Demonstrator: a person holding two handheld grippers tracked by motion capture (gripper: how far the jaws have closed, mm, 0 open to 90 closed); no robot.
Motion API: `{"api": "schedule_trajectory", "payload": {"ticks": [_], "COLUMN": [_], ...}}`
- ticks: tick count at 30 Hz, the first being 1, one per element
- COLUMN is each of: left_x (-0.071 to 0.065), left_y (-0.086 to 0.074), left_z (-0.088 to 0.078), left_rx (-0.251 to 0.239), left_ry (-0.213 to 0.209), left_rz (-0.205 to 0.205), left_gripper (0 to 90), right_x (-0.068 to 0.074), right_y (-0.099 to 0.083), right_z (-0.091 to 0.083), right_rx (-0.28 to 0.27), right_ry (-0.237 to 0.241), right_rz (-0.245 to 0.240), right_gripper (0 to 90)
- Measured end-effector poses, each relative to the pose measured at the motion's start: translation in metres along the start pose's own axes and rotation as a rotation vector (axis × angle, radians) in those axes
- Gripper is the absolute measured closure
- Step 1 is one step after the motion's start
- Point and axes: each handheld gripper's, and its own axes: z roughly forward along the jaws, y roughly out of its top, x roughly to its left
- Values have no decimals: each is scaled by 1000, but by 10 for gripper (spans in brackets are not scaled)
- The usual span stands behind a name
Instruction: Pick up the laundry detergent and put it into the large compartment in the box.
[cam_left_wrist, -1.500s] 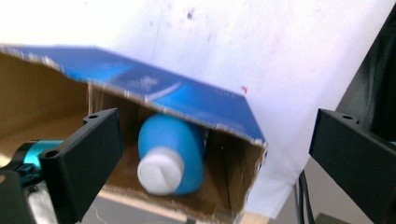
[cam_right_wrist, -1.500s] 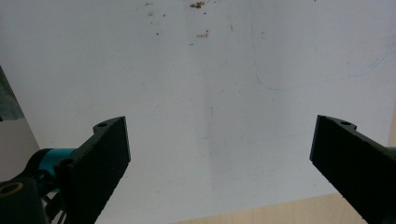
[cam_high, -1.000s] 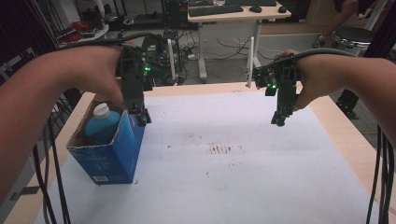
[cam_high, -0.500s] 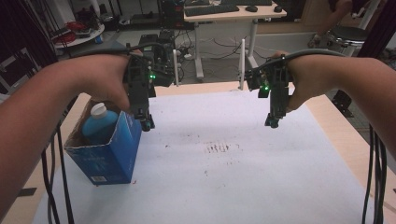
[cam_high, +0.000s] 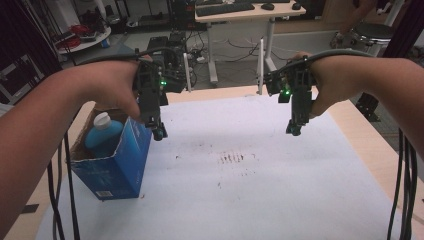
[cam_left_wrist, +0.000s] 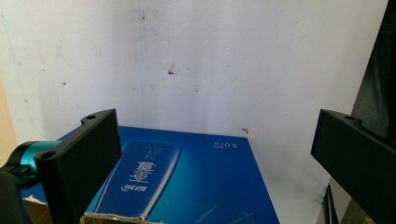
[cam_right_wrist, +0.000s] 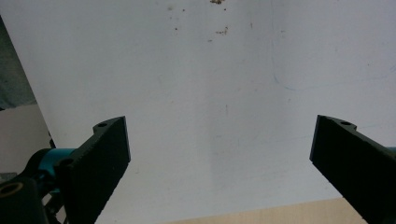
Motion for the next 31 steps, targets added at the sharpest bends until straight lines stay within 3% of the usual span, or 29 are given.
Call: {"api": "schedule_trajectory", "payload": {"ticks": [31], "left_x": [-4], "left_y": [13], "left_z": [2], "left_rx": [-14], "left_ry": [-15], "left_rz": [20], "left_gripper": [16], "right_x": [0], "right_y": [-2], "right_z": [5], "right_rx": [-3], "right_ry": [8], "right_rz": [-8], "right_gripper": [41]}}
